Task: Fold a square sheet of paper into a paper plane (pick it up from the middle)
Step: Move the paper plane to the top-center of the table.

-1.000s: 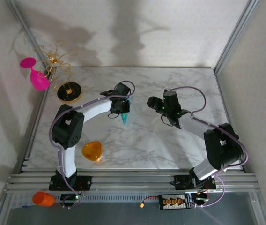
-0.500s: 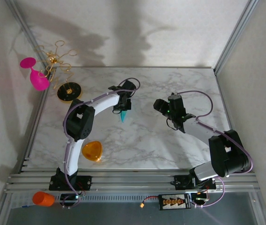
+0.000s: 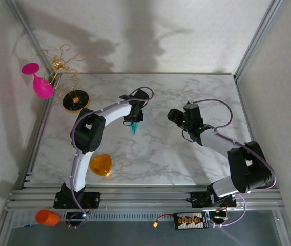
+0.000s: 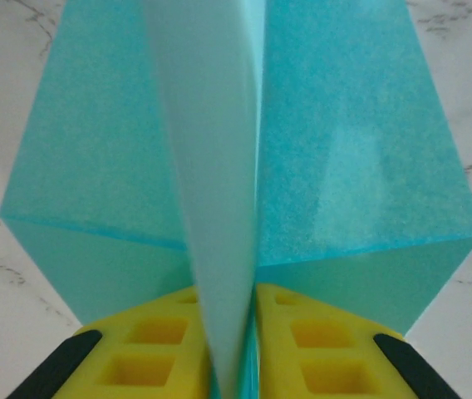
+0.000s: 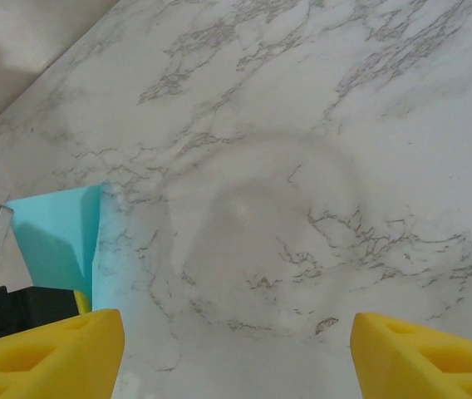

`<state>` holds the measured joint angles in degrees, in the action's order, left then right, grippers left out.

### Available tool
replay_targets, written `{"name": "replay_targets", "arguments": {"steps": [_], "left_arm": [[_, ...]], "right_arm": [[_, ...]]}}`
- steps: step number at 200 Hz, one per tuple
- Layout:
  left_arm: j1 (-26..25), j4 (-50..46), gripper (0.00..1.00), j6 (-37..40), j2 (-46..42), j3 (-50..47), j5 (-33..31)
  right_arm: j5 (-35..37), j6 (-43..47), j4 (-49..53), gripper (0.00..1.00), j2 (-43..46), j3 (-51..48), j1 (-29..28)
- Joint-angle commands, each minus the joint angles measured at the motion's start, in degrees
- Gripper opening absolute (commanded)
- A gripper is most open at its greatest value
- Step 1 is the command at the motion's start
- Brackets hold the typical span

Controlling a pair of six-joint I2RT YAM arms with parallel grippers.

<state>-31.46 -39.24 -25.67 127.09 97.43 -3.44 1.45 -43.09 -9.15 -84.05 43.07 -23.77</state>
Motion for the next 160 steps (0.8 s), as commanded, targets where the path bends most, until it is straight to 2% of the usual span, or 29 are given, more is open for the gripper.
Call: {"name": "replay_targets", "arguments": {"steps": [1,72,160], "left_arm": [[-0.7,-1.46,0.19,-0.8,1.41,0.07,-0.52],[-0.88,-1.01,0.2,-1.02,2.02,-1.53,-0.86],[-0.88,0.0,0.31,-1.4,1.67,-3.69,-1.04]], "right_arm": [[-0.47,-0.68,0.97,0.72,-1.35,1.62,0.46],[-0.96,-0.96,1.37,0.72,-2.26,1.93,0.46],[-1.8,-1.14,1.22,0.72,-3.88,2.54,0.57]]}}
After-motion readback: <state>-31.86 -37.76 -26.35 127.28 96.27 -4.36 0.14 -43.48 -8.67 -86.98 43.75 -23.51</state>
